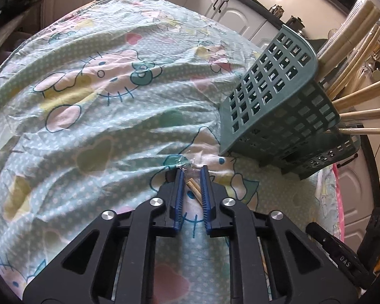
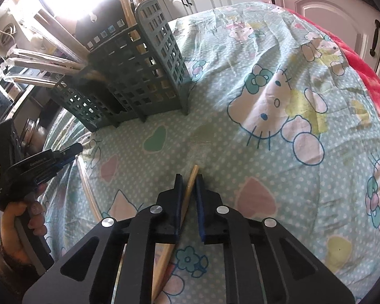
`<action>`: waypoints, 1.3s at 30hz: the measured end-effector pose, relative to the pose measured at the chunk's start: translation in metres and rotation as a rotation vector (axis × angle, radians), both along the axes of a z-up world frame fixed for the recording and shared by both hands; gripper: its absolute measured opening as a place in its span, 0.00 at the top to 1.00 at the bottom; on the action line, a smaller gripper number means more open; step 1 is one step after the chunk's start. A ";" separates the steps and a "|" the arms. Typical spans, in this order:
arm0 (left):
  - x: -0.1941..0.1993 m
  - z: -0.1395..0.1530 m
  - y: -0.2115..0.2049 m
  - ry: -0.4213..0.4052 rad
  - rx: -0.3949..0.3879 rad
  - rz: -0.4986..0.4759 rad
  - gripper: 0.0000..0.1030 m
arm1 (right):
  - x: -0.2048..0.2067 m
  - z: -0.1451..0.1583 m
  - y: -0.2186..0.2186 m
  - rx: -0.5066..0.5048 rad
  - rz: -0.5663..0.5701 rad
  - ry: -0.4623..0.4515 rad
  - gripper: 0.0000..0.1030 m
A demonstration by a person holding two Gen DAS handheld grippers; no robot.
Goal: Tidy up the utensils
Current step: 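Close the left tool on a wooden chopstick while the right tool grasps another chopstick, then lift both held chopsticks upright and carry them above the green caddy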
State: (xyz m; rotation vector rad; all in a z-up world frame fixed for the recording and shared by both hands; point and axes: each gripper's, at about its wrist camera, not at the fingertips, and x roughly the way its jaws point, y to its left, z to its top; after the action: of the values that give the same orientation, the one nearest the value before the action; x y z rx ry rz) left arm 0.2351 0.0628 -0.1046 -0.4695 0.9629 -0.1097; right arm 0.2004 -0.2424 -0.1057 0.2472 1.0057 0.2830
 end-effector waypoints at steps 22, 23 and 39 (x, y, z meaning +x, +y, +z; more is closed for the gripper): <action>-0.053 0.068 0.008 -0.198 -0.060 -0.041 0.97 | -0.022 0.078 0.013 -0.029 0.079 -0.250 0.94; -0.055 0.074 0.006 -0.212 -0.061 -0.049 0.97 | -0.023 0.084 0.014 -0.035 0.082 -0.270 0.94; -0.087 0.146 -0.020 -0.389 -0.075 -0.158 0.98 | -0.048 0.155 0.040 -0.076 0.165 -0.487 0.95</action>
State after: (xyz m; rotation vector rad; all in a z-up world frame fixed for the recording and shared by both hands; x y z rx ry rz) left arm 0.1485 0.0426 0.0418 -0.4209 0.6138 -0.3674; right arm 0.1522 -0.2029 0.0492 0.0202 0.5532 0.4303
